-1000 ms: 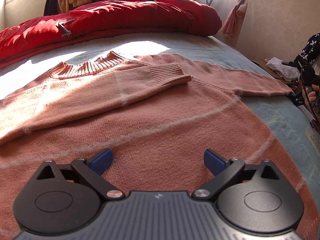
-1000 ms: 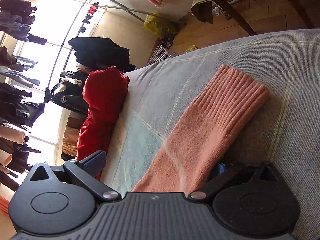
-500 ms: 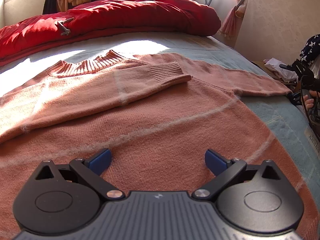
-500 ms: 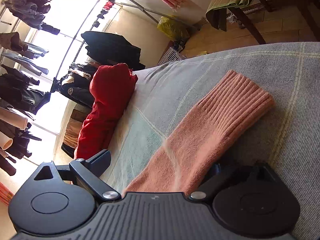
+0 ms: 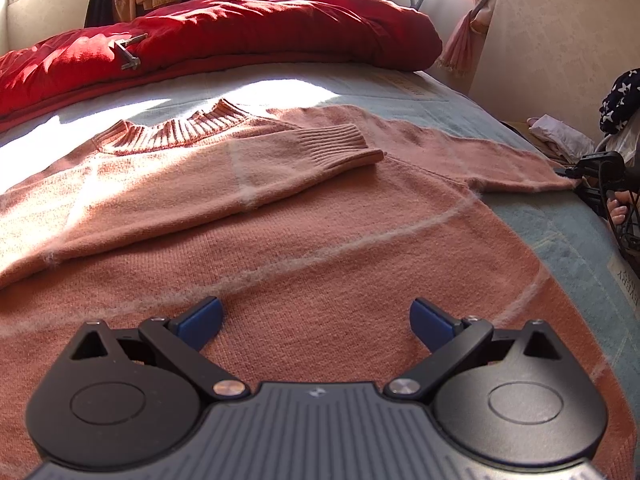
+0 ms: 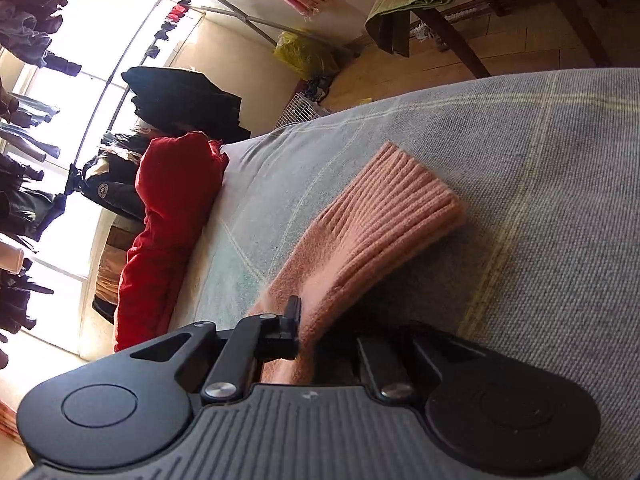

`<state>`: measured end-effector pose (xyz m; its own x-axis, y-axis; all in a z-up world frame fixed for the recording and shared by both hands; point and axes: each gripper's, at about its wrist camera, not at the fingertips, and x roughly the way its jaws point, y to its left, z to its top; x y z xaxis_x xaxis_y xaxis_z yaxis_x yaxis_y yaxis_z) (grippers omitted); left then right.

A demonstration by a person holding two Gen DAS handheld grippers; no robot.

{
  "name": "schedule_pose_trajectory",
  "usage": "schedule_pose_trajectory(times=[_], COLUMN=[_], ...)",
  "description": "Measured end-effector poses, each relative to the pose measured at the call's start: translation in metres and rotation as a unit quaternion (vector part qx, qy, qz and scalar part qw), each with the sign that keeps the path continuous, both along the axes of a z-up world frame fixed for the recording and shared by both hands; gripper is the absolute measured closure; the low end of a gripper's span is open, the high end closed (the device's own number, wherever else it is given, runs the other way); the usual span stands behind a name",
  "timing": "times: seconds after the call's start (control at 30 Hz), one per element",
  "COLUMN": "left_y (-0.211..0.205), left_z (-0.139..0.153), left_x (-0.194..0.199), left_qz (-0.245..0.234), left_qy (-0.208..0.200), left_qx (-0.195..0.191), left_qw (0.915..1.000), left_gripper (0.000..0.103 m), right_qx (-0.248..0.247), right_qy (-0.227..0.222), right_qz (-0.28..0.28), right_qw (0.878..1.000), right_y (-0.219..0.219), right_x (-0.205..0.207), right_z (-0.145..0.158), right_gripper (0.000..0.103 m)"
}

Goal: Fold clothes
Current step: 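Close the right tool on the ribbed sleeve cuff, then lift the gripped cuff and carry the sleeve across the sweater body with the right tool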

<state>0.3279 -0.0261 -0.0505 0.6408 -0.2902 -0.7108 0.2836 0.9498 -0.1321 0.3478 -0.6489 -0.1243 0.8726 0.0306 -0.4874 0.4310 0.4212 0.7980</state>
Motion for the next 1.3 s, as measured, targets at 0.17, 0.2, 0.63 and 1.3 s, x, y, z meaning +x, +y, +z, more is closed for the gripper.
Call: schedule_pose_trajectory(times=[0.17, 0.2, 0.63, 1.3], left_y=[0.007, 0.009, 0.062, 0.117], left_z=[0.006, 0.008, 0.037, 0.044], left_x=[-0.003, -0.004, -0.031, -0.07], left_qz=[0.004, 0.003, 0.005, -0.031], left_qy=[-0.003, -0.006, -0.029, -0.014], left_qx=[-0.007, -0.009, -0.034, -0.019], left_qw=[1.0, 0.9999, 0.999, 0.9992], left_gripper=[0.003, 0.003, 0.003, 0.003], right_qx=[-0.084, -0.099, -0.148, -0.13], right_qy=[0.044, 0.051, 0.04, -0.006], right_qz=[0.028, 0.034, 0.07, 0.14], right_qw=[0.995, 0.993, 0.986, 0.982], right_y=[0.021, 0.025, 0.091, 0.222], right_x=[0.011, 0.012, 0.029, 0.071], right_z=[0.031, 0.037, 0.107, 0.172], right_gripper=[0.095, 0.095, 0.095, 0.095])
